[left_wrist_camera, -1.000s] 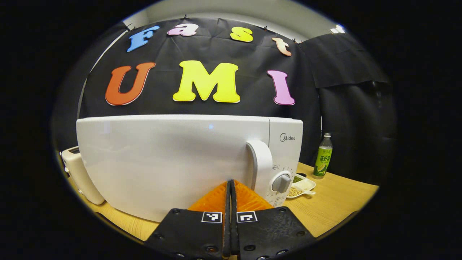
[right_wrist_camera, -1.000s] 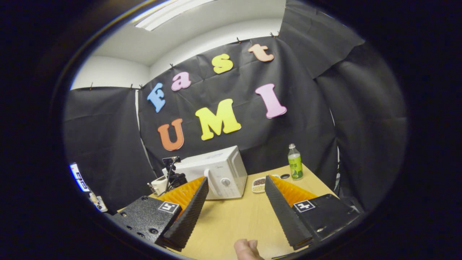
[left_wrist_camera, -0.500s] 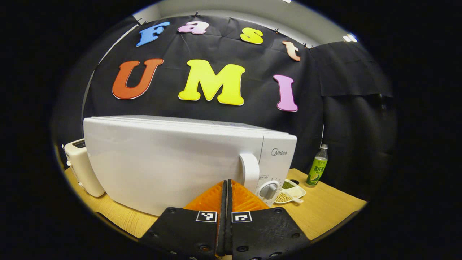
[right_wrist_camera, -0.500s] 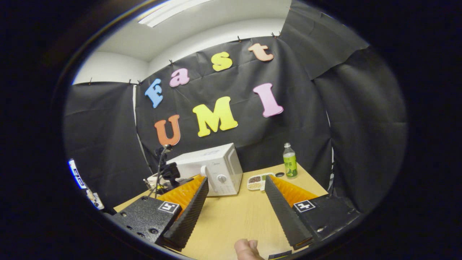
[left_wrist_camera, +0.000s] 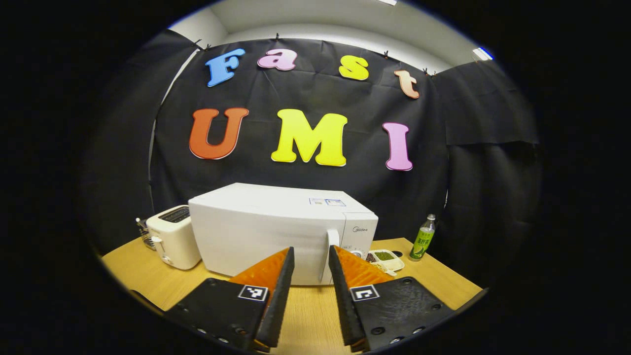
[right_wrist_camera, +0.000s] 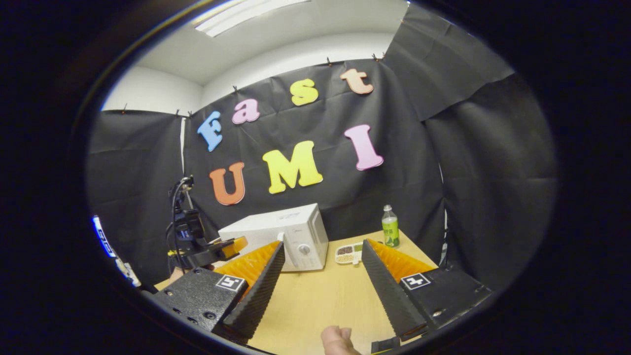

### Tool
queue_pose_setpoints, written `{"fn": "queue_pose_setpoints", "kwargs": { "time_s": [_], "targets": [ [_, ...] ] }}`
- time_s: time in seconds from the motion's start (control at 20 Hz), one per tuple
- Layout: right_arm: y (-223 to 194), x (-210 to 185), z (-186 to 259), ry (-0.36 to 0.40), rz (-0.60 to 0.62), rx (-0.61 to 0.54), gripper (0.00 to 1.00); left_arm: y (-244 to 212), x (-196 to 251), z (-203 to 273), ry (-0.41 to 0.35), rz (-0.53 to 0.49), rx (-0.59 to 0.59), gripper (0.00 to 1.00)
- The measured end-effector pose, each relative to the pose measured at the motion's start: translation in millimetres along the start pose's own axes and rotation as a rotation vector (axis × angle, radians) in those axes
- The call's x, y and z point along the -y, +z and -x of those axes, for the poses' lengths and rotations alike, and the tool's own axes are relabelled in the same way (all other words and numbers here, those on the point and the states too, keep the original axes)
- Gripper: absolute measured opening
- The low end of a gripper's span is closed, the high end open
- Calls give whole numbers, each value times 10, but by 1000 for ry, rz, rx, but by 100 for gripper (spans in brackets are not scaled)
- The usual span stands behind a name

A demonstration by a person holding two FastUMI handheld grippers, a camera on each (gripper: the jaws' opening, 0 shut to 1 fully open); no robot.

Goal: Open the microwave oven with the left hand, put the food in, and close the microwave oven.

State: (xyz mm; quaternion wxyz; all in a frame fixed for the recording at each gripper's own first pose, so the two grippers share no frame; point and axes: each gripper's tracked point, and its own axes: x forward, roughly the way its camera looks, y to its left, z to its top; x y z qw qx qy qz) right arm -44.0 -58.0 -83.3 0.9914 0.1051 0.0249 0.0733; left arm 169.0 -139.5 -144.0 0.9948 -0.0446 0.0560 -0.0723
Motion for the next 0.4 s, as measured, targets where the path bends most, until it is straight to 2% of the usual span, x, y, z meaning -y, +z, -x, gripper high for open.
{"fn": "queue_pose_setpoints", "kwargs": {
  "time_s": [0.05,0.1,0.15,0.2,0.25,0.3,0.35,0.4],
  "targets": [
    [55,-21,58,-5,4,13,100,73,-24,173,7,6,6,60],
    [113,-47,112,-15,11,24,100,145,-60,399,14,3,9,72],
    [172,-62,175,-27,19,36,100,231,-96,591,26,-4,17,94],
    [248,-88,232,-38,26,52,89,312,-126,790,35,-14,23,94],
    [322,-132,289,-46,37,66,89,416,-152,987,42,-27,37,95],
    [398,-165,344,-55,47,79,100,526,-169,1192,48,-41,52,95],
    [460,-188,406,-67,55,92,89,622,-212,1399,66,-52,64,95],
    [523,-224,464,-75,61,105,89,692,-267,1590,92,-59,76,95]
  ]
}}
